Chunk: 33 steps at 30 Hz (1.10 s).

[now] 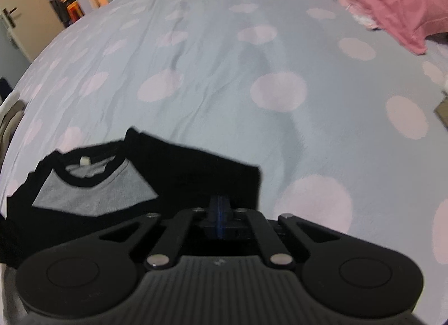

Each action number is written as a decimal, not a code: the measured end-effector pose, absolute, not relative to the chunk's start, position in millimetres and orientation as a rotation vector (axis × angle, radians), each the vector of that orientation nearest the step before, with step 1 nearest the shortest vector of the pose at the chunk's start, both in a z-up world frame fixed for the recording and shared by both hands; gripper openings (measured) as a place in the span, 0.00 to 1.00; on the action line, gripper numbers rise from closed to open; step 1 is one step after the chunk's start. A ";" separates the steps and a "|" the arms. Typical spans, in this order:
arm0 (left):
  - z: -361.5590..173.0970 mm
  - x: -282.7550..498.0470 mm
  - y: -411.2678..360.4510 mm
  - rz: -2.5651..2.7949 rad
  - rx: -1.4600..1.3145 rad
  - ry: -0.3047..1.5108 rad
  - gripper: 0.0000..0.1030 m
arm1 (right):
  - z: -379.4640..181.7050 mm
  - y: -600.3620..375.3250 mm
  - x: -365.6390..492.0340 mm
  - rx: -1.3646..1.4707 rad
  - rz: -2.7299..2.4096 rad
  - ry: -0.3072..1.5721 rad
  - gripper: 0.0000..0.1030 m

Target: Fold clothes

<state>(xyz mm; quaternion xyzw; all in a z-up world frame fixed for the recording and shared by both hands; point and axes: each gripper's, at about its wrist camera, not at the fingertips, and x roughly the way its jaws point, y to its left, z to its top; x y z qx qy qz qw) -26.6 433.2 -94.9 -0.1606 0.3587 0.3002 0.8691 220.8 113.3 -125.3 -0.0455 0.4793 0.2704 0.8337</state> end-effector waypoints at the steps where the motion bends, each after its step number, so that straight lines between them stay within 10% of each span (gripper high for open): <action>1: -97.8 -25.7 435.7 0.627 -0.344 0.762 0.01 | -124.0 111.7 221.7 -0.092 0.562 1.007 0.00; 25: -106.6 -34.3 436.6 0.582 -0.413 0.867 0.19 | -132.0 88.8 182.8 -0.422 0.667 1.041 0.15; 33: -101.5 -64.3 418.2 0.495 -0.403 0.946 0.40 | -116.8 58.1 177.5 -0.304 0.669 1.096 0.24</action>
